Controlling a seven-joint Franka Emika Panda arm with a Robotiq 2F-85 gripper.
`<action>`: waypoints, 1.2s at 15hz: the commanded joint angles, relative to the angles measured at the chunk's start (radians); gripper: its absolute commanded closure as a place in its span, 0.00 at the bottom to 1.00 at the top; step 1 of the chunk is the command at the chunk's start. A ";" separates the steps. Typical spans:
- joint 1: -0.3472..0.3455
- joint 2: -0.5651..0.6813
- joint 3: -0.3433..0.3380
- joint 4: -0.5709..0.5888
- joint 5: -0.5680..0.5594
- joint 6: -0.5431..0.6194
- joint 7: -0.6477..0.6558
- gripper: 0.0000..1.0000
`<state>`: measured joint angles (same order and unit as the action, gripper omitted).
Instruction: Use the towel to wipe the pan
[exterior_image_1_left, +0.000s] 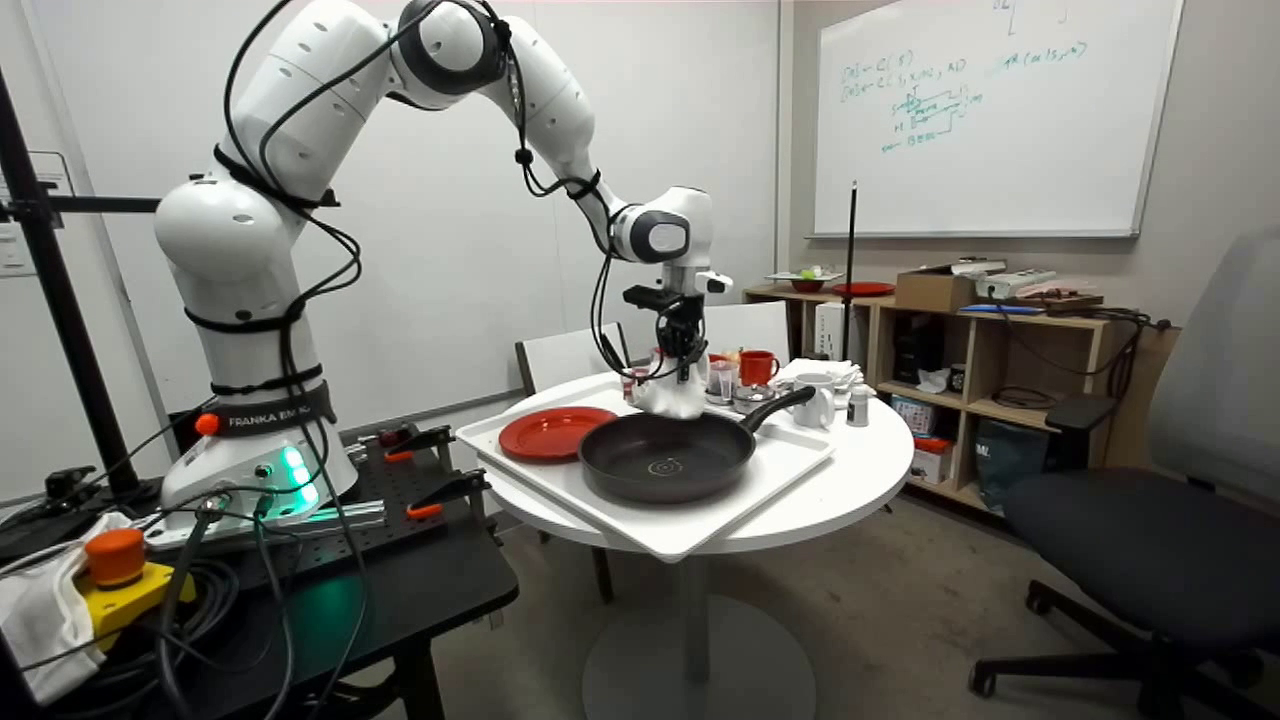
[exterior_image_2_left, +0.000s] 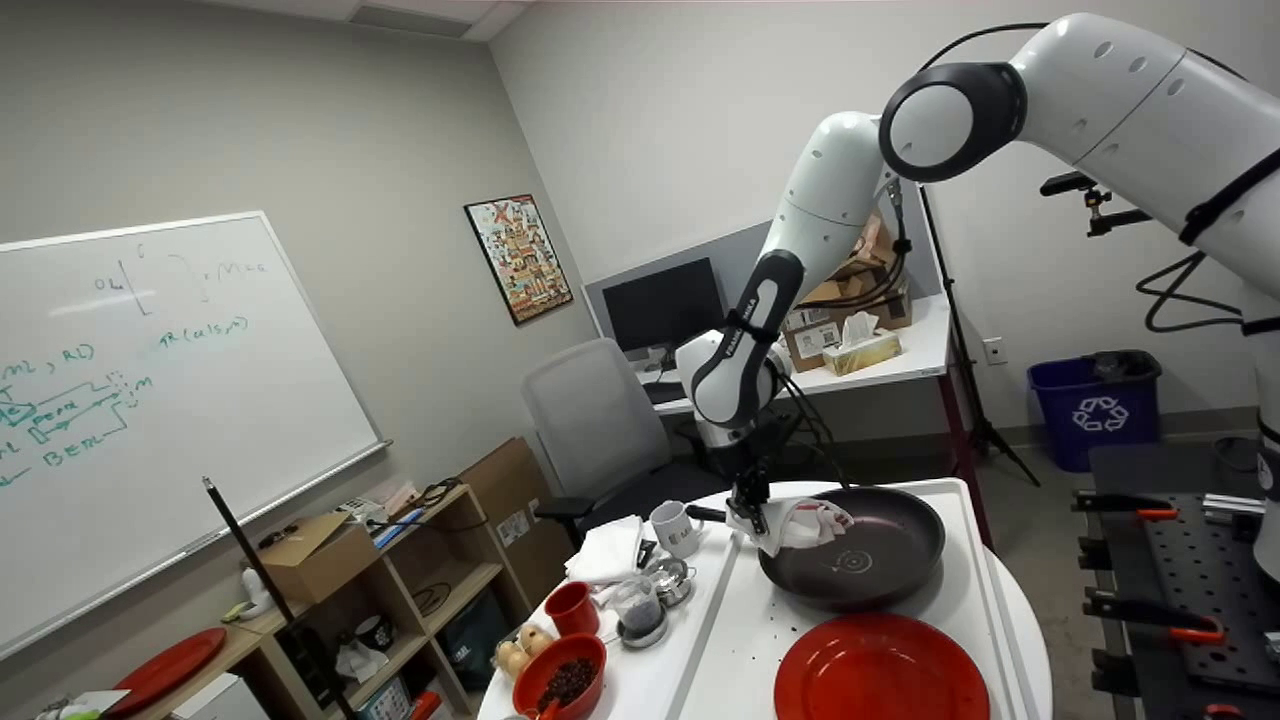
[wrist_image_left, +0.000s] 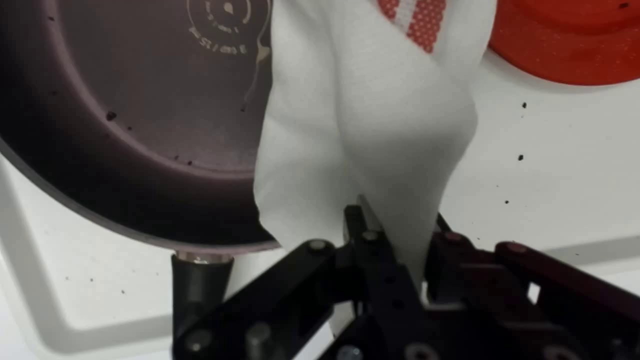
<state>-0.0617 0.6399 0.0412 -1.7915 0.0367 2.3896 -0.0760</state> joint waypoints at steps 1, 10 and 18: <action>-0.076 0.021 0.027 -0.047 0.086 0.041 -0.083 0.96; -0.125 0.206 0.094 0.024 0.126 0.119 -0.177 0.96; -0.155 0.241 0.105 0.092 0.135 0.112 -0.184 0.96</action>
<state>-0.1874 0.8520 0.1326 -1.7507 0.1381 2.5026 -0.2299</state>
